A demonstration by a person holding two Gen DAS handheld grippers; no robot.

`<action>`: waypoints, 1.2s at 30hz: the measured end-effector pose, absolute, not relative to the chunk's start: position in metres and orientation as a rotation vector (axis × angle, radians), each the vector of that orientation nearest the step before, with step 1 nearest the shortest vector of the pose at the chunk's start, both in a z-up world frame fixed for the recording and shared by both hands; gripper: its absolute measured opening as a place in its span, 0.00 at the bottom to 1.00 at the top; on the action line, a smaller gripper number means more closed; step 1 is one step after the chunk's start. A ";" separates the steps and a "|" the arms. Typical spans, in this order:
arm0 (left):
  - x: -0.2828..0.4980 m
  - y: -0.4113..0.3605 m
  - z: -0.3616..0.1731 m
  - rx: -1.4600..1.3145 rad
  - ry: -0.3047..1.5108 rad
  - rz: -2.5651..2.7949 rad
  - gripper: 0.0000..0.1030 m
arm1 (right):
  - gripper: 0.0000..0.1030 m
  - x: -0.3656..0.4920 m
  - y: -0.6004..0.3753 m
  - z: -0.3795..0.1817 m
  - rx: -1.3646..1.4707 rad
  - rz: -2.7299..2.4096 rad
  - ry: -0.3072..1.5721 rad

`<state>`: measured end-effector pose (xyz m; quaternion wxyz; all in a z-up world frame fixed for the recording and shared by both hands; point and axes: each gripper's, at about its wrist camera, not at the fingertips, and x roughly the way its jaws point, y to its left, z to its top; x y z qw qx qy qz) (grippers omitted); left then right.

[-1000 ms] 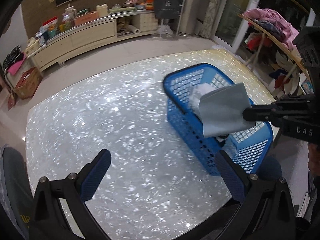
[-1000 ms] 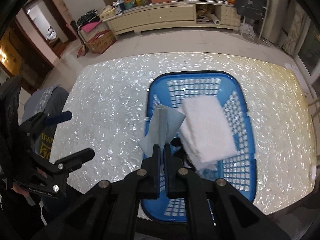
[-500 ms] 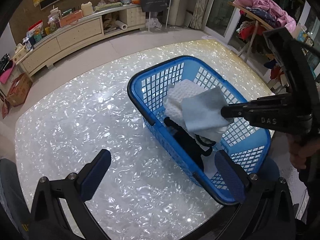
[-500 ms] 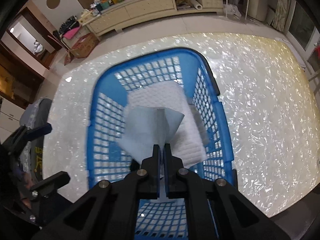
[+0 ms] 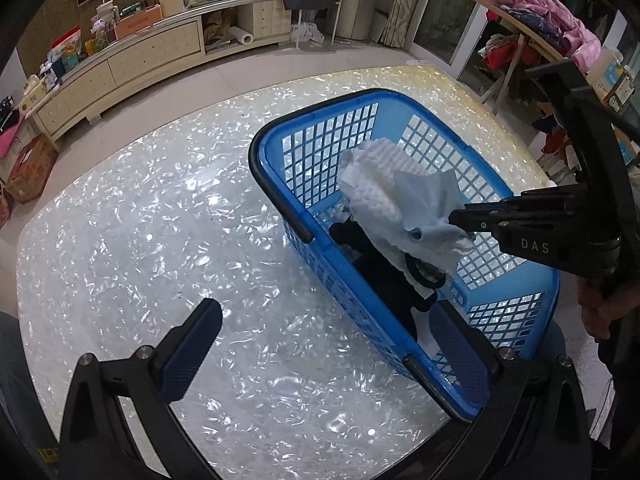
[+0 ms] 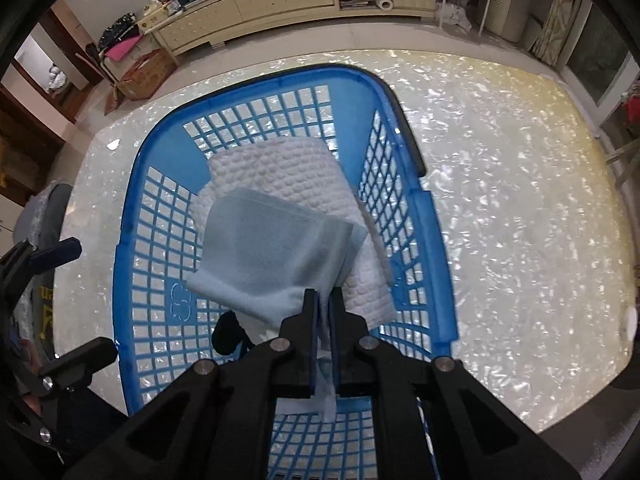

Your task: Organize soft objects

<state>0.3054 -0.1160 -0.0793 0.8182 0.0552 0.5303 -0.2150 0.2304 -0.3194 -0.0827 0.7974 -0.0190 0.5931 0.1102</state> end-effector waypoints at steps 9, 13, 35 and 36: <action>0.291 -0.105 -0.064 0.065 1.076 -0.469 1.00 | 0.70 0.202 -0.321 -0.049 -0.064 0.222 1.163; 0.272 -0.095 -0.050 0.033 0.994 -0.456 1.00 | 0.89 0.173 -0.322 -0.030 -0.050 0.209 1.075; 0.146 -0.067 0.014 -0.030 0.661 -0.312 1.00 | 1.00 0.032 -0.306 0.018 -0.043 0.068 0.641; 0.141 -0.067 0.014 -0.025 0.657 -0.307 1.00 | 1.00 0.032 -0.307 0.016 -0.041 0.066 0.648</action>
